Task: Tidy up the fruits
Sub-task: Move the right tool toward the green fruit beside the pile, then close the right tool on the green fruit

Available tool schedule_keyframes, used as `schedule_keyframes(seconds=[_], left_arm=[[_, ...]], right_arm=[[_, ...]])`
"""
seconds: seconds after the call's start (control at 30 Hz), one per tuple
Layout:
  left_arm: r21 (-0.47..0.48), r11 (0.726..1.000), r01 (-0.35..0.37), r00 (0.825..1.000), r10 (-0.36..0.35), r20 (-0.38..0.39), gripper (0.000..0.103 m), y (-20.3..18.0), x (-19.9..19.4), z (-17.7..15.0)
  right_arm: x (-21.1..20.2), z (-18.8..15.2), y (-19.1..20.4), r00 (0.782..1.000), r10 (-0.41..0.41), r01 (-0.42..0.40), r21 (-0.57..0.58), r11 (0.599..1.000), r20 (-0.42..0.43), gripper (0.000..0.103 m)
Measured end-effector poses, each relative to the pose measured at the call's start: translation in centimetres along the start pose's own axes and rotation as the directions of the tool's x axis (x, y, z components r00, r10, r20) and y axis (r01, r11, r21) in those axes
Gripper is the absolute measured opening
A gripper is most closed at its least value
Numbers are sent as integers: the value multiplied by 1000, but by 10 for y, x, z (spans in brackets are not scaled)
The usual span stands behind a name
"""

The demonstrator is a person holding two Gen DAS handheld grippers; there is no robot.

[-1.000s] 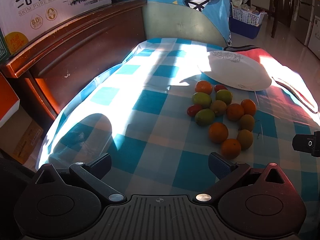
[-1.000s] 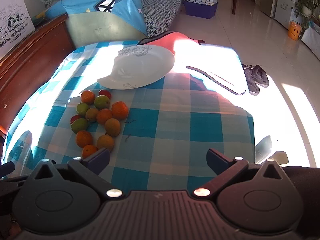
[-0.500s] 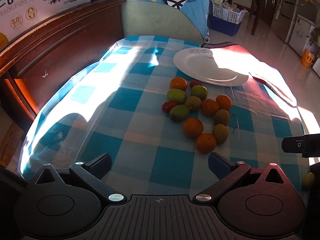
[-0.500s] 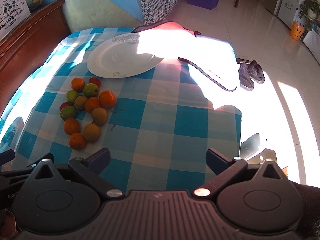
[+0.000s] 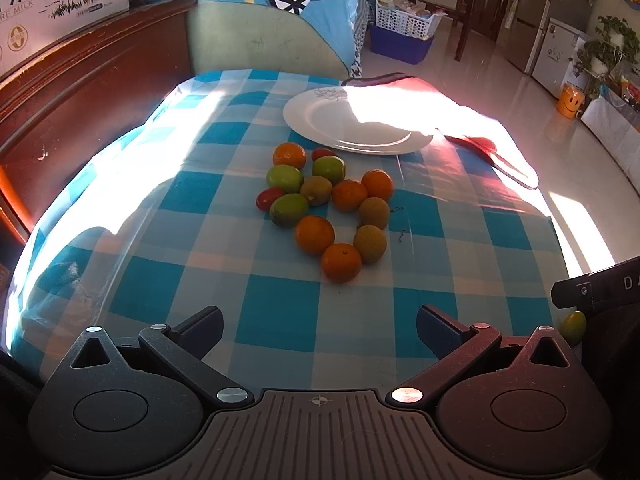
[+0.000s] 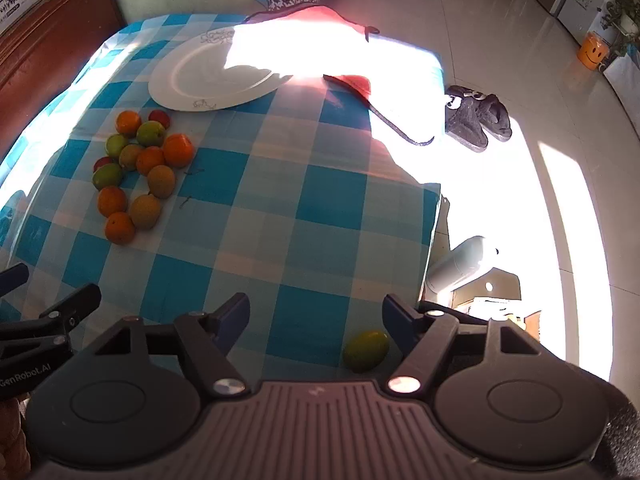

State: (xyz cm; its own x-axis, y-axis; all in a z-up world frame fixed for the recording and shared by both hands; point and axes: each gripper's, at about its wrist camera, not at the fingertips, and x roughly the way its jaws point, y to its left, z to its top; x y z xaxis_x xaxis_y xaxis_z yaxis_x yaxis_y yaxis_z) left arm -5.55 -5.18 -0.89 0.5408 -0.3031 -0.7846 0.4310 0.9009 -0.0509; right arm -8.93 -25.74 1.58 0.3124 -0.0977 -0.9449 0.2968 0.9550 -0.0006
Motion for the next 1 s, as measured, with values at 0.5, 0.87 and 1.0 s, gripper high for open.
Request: schedule_keyframes(seconds=[0.5,0.87,1.0], left_arm=[[-14,1000,13,1000,-13,-5,103,2,1,-1],[-24,1000,9,1000,-10,-7,103,4,3,-1],[-25,1000,0,1000,0,-3,103,4,3,-2]], right_arm=[[24,-15,-16,991,-30,7,-170,985,-134,52],[49,-15,-13,982,-43,-8,-266,964,-185,34],[49,-15,-8,986,-51,2,-296,955,-158,30]])
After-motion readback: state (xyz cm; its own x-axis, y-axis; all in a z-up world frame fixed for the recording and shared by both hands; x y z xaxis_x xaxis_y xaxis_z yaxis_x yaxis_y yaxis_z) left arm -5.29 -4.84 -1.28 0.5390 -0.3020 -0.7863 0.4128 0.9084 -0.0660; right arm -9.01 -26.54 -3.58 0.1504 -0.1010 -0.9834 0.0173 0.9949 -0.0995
